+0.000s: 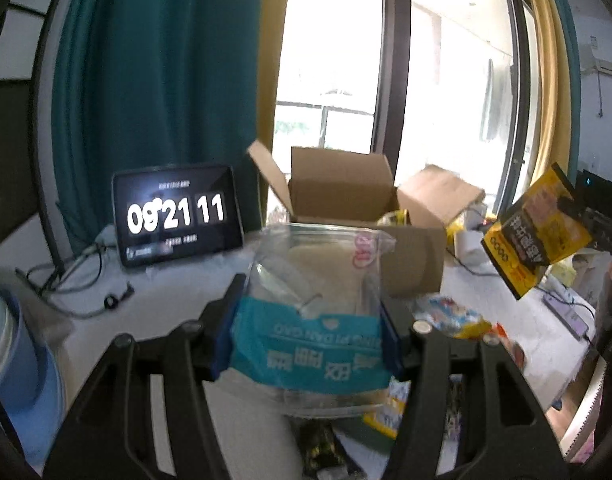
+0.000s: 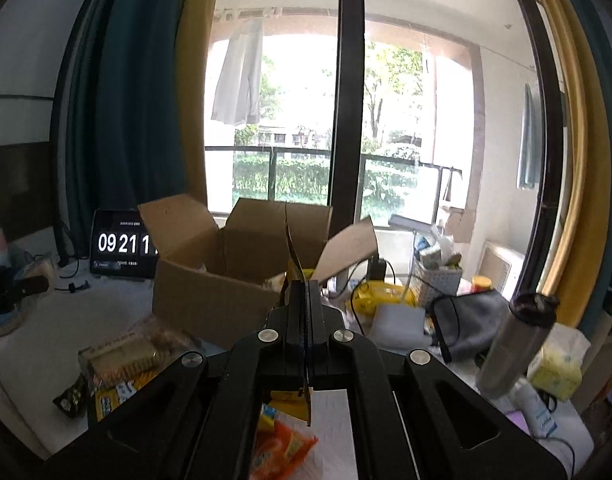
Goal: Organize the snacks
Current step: 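Carry both bags into the box and open both tools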
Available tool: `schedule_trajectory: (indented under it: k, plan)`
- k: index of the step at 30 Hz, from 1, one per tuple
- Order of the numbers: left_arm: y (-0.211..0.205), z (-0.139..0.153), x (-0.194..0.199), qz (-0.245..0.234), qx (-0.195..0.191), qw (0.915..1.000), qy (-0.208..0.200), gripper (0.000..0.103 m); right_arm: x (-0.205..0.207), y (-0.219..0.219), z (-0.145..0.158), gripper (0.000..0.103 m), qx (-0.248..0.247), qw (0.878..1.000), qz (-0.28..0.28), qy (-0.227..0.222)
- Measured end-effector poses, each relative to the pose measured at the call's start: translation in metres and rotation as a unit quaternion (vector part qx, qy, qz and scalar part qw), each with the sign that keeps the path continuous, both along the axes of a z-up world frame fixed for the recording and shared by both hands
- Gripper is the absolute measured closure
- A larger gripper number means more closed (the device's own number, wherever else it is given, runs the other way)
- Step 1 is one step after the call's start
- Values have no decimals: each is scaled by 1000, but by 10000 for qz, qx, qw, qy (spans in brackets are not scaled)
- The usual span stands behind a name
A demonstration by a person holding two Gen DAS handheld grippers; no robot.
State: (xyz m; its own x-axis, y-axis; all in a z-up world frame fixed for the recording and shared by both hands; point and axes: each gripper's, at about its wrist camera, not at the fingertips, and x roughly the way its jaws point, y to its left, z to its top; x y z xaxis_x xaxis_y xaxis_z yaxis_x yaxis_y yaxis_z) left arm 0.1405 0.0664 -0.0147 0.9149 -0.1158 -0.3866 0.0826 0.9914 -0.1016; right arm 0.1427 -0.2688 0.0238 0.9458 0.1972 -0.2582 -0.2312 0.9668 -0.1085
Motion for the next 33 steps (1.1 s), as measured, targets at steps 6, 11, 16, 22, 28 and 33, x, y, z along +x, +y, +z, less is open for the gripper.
schedule_trajectory:
  k: [6, 11, 16, 22, 28, 33]
  plan:
    - [-6, 22, 30, -113, 109, 9995, -288, 44, 23, 10, 14, 102, -95, 9997, 92, -193]
    - [-11, 32, 54, -158, 89, 9991, -377, 44, 42, 19, 20, 102, -132, 9995, 165, -252]
    - [-19, 34, 83, -155, 35, 9993, -349, 44, 66, 20, 21, 102, 12, 9996, 169, -219]
    - [-25, 46, 120, -35, 83, 9988, -486, 44, 104, 25, 25, 102, 241, 9995, 160, -157]
    - [-29, 49, 167, 95, 263, 9983, -518, 44, 149, 31, 26, 102, 528, 9985, 92, -46]
    - [-32, 42, 211, 168, 334, 9987, -353, 43, 189, 34, 26, 102, 872, 9960, 100, 160]
